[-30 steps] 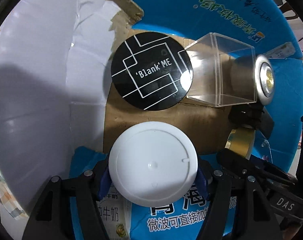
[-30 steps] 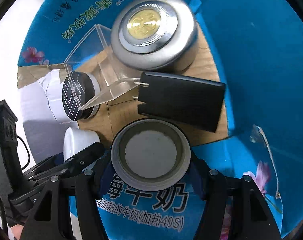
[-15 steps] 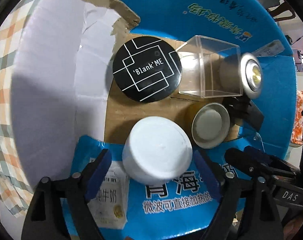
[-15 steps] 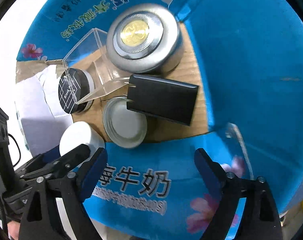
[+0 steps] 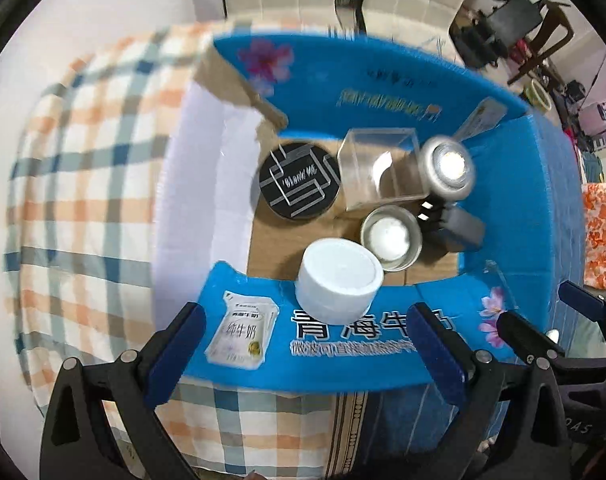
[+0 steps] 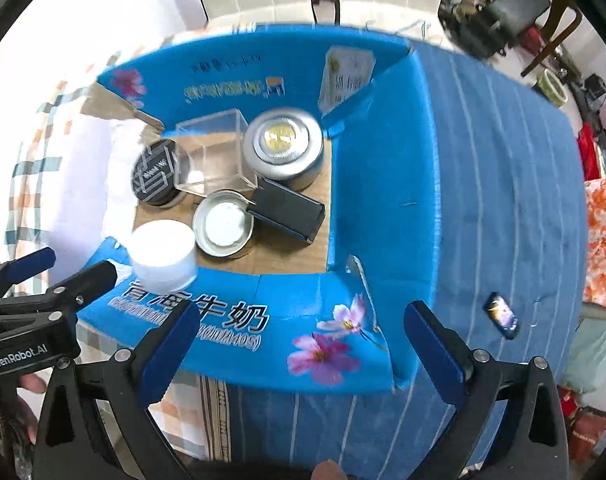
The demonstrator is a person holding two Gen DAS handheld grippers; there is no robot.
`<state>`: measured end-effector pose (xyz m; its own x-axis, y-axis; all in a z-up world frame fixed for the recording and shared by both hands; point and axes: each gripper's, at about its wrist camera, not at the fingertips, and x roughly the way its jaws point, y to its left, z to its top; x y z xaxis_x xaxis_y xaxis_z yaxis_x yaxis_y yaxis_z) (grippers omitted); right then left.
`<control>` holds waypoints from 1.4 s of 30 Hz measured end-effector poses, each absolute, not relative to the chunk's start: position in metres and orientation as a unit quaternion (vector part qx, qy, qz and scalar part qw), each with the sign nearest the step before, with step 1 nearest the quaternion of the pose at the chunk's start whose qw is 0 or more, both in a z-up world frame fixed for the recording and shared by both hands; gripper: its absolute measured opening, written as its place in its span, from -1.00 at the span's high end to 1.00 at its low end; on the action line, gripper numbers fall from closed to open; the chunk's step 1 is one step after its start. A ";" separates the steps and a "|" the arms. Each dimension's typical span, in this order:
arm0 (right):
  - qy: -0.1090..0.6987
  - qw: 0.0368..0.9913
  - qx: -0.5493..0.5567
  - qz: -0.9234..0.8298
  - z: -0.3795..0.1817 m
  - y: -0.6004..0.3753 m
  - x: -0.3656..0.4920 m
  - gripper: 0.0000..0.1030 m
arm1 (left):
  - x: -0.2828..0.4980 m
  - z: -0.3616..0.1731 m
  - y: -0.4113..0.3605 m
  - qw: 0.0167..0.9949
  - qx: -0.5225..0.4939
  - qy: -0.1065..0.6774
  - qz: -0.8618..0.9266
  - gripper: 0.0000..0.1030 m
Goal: Organize rigid objects
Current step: 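Lift both tools out of the blue box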
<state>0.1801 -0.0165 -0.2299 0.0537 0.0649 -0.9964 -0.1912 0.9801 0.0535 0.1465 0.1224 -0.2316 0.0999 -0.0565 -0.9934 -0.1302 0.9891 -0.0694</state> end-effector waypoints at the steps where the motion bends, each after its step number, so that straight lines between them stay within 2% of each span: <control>1: 0.676 0.730 -0.047 0.089 -0.223 -0.018 0.177 -1.00 | 0.147 -0.222 0.123 0.743 -0.066 0.666 0.028 -0.99; 13: 0.623 0.773 -0.033 0.113 -0.122 -0.049 0.131 -1.00 | 0.115 -0.119 0.122 0.808 -0.045 0.585 0.056 -0.99; 23: 0.586 0.798 -0.016 0.135 -0.058 -0.068 0.109 -1.00 | 0.090 -0.071 0.102 0.833 -0.039 0.549 0.058 -0.99; 35: 0.580 0.804 0.017 0.126 -0.048 -0.121 0.101 -1.00 | 0.085 -0.060 0.061 0.838 -0.039 0.542 0.047 -0.99; 42: 0.602 0.795 0.056 0.052 -0.078 -0.208 0.102 -1.00 | 0.103 -0.083 -0.001 0.831 -0.024 0.556 0.009 -0.99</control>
